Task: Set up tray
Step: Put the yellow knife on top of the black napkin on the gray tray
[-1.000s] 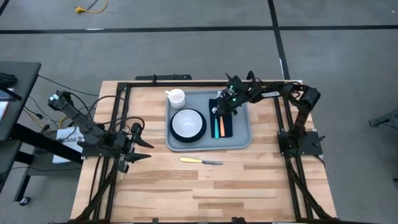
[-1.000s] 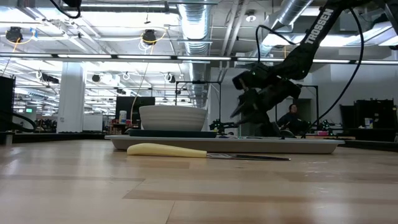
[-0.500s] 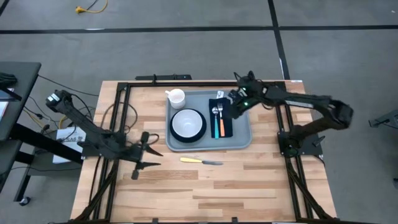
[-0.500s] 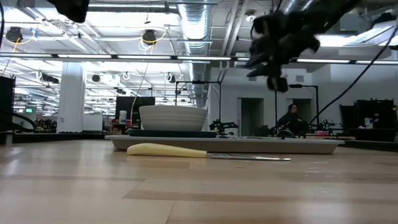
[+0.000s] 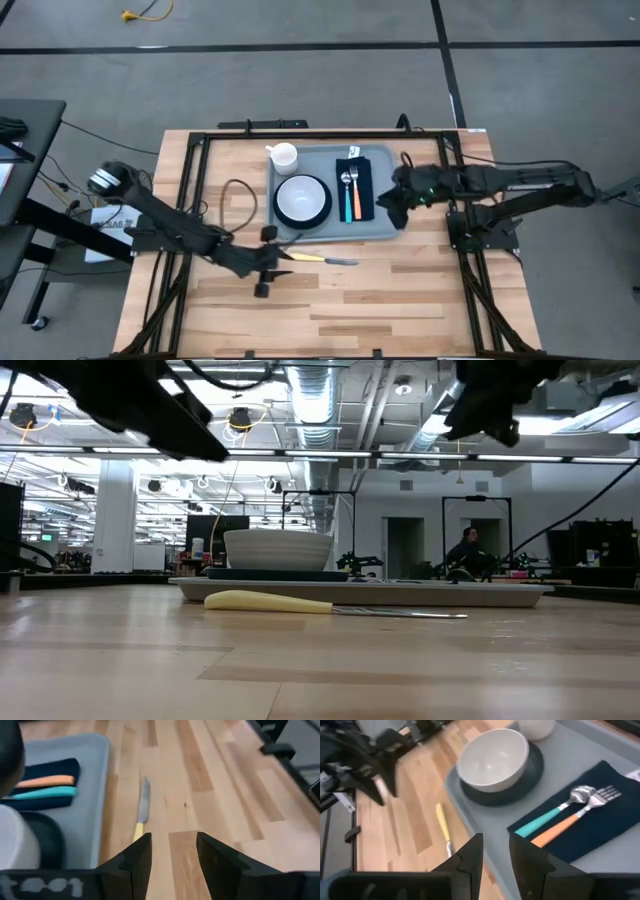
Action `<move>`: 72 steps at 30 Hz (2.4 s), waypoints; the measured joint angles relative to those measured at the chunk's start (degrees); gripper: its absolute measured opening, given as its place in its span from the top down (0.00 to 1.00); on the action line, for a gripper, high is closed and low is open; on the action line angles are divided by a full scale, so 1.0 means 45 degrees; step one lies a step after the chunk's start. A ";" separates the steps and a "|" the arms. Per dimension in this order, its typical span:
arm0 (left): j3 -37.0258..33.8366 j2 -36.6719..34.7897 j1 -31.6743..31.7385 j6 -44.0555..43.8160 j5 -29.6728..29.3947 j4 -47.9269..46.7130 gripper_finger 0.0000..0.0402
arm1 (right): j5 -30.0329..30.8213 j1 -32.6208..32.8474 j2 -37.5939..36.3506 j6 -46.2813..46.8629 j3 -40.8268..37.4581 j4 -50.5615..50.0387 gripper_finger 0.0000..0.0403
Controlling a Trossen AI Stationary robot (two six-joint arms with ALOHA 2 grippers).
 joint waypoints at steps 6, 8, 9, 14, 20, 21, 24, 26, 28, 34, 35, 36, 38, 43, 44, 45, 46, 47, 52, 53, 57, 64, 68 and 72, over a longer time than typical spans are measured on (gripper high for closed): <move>0.1643 0.2421 0.0502 0.0995 0.0101 -0.0357 0.64 | 0.2239 0.2638 -0.0104 0.0592 0.0000 -0.0008 0.78; 0.2208 0.3104 0.0641 0.1332 0.0106 -0.0604 0.64 | 0.2851 0.3365 0.0007 0.0637 0.0000 0.0006 0.78; 0.2531 0.3433 0.0729 0.1471 0.0107 -0.0718 0.64 | 0.3155 0.3723 0.0091 0.0731 -0.0003 -0.0013 0.78; 0.3667 0.4854 0.1256 0.1843 -0.0017 -0.2055 0.64 | 0.4533 0.5192 0.0517 0.1234 -0.0010 -0.0040 0.78; 0.4061 0.5745 0.1833 0.1779 0.0465 -0.2324 0.64 | 0.4930 0.6350 0.1135 0.1545 -0.0010 -0.0013 0.78; 0.4087 0.5805 0.1913 0.1765 0.0508 -0.2334 0.64 | 0.5037 0.6482 0.1230 0.1605 -0.0010 0.0000 0.78; 0.4122 0.5827 0.2113 0.1752 0.0673 -0.2472 0.64 | 0.5127 0.6814 0.1462 0.1701 -0.0010 -0.0012 0.78; 0.4122 0.5827 0.2206 0.1744 0.0851 -0.2750 0.64 | 0.5128 0.6962 0.1615 0.1831 -0.0005 0.0007 0.78; 0.4122 0.5829 0.2283 0.1737 0.1085 -0.2944 0.64 | 0.5117 0.7072 0.1668 0.1922 -0.0015 -0.0018 0.78; 0.4122 0.5829 0.2399 0.1727 0.1406 -0.3441 0.64 | 0.5269 0.7267 0.1677 0.1932 -0.0010 0.0089 0.78; 0.4122 0.5832 0.2411 0.1727 0.1437 -0.3464 0.64 | 0.5323 0.7267 0.1677 0.1932 -0.0010 0.0089 0.78; 0.4122 0.5831 0.2424 0.1727 0.1554 -0.3502 0.64 | 0.5386 0.7267 0.1677 0.1936 -0.0010 0.0088 0.78; 0.4122 0.5831 0.2430 0.1727 0.1639 -0.3706 0.64 | 0.5425 0.7262 0.1677 0.1937 -0.0010 0.0093 0.78; 0.4114 0.5830 0.2539 0.1461 0.1731 -0.4543 0.64 | 0.5447 0.7262 0.1677 0.1936 -0.0010 0.0094 0.78; 0.4122 0.5826 0.2565 0.1389 0.1738 -0.4675 0.64 | 0.5447 0.7262 0.1677 0.1937 -0.0010 0.0097 0.78; 0.4122 0.5822 0.2609 0.1287 0.1843 -0.4794 0.64 | 0.5445 0.7262 0.1677 0.1935 -0.0010 0.0107 0.78; 0.4122 0.5817 0.2632 0.1189 0.1949 -0.4864 0.64 | 0.5443 0.7262 0.1677 0.1937 -0.0010 0.0121 0.78; 0.4122 0.5812 0.2634 0.1146 0.2048 -0.4900 0.64 | 0.5443 0.7262 0.1677 0.1935 -0.0010 0.0142 0.78; 0.4122 0.5807 0.2632 0.1102 0.2314 -0.4969 0.68 | 0.5443 0.7262 0.1677 0.1930 -0.0010 0.0358 0.78; 0.4122 0.5807 0.2597 0.1052 0.2324 -0.4990 0.70 | 0.5443 0.7262 0.1677 0.1927 -0.0010 0.0407 0.78; 0.4122 0.5799 0.2462 0.1099 0.2558 -0.5014 0.84 | 0.5443 0.7262 0.1677 0.1927 -0.0010 0.0481 0.78; 0.4118 0.5793 0.2088 0.1039 0.2837 -0.4737 0.85 | 0.5430 0.7262 0.1995 0.2372 0.0000 0.1282 0.78; 0.4103 0.5817 0.1793 0.0799 0.2892 -0.4423 0.85 | 0.5057 0.7258 0.2806 0.2396 0.0000 0.2073 0.78; 0.4123 0.5828 0.1545 0.0526 0.2977 -0.4194 0.85 | 0.4689 0.7333 0.3438 0.1507 -0.0010 0.3433 0.78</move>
